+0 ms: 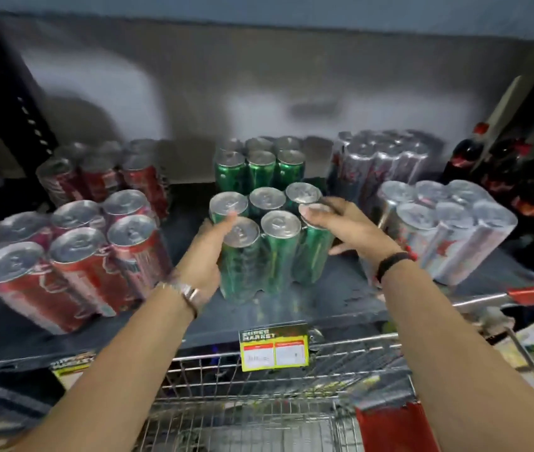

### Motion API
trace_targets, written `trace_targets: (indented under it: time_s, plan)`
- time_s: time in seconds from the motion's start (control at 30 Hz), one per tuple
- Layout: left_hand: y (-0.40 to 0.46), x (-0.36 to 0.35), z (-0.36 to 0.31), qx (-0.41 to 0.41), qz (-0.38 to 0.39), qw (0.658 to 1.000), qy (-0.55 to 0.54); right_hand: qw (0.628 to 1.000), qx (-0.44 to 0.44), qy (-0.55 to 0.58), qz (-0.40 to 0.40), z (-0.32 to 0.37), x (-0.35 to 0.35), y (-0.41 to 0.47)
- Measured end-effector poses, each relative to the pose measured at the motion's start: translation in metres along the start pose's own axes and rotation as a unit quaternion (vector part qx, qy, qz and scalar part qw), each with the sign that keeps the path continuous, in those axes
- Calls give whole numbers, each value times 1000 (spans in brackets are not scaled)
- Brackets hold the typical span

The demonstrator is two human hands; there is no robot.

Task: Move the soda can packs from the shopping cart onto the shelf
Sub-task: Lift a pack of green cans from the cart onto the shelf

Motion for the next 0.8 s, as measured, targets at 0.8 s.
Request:
trace_targets:
  time_s: [0.8]
  plan:
    - [-29, 32, 80, -216, 16, 881, 419, 988, 69, -53, -125, -114, -42, -20]
Point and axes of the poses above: each hand's wrist, its own y-axis towards the middle knuckle, its own x-axis out of the back of the hand, z = x × y, the point moved 4 cm from there along y, towards the middle knuckle, and after that the axes turned 15 degrees about -x, right-handed, at the moved point
